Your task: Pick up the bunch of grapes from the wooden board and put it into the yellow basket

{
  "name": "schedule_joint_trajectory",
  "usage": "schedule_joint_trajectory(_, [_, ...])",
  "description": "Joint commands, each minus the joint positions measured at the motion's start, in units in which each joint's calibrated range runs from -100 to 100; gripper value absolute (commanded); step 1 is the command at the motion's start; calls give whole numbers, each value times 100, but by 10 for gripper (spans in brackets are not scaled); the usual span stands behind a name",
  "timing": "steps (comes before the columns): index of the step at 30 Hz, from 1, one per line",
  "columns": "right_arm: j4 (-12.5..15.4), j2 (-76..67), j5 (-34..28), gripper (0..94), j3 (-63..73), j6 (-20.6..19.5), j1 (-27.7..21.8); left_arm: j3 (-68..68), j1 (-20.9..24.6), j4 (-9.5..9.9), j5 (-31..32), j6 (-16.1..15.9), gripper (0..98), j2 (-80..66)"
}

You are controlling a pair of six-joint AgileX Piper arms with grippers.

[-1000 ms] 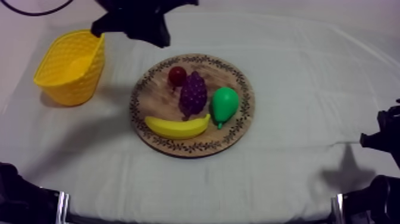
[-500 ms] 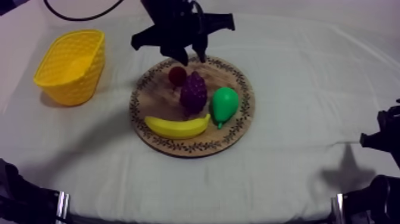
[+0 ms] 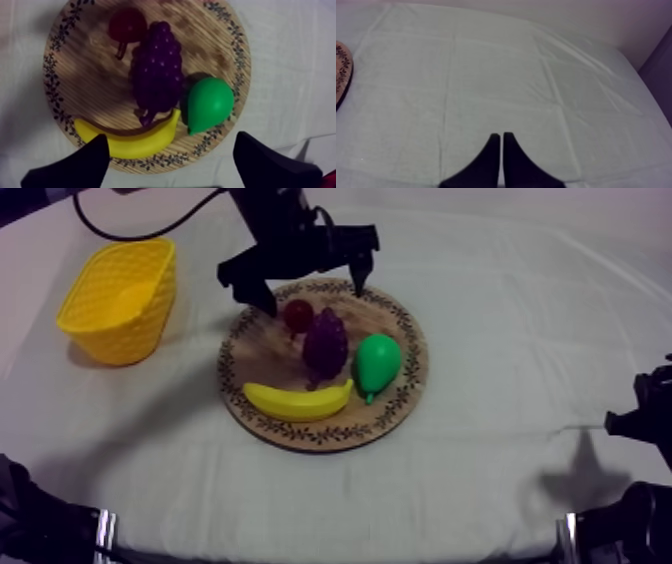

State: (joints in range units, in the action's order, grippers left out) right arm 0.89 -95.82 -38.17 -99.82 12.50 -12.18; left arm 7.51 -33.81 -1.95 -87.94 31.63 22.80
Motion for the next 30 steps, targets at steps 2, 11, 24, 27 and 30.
schedule_joint_trajectory(2, [1, -2, 3, 3, 5, -2, 0, -20, 40, -41, 43, -81, 958, 229])
schedule_joint_trajectory(11, [1, -2, 3, 3, 5, -2, 0, 376, 49, -113, 66, -206, 956, 1174])
schedule_joint_trajectory(24, [1, -2, 3, 3, 5, -2, 0, 1133, 152, -258, 32, -371, 953, 2238])
schedule_joint_trajectory(27, [1, -2, 3, 3, 5, -2, 0, 1334, 188, -270, -99, -391, 953, 2359])
schedule_joint_trajectory(30, [1, -2, 3, 3, 5, -2, 0, 1466, 207, -277, -175, -423, 953, 2429])
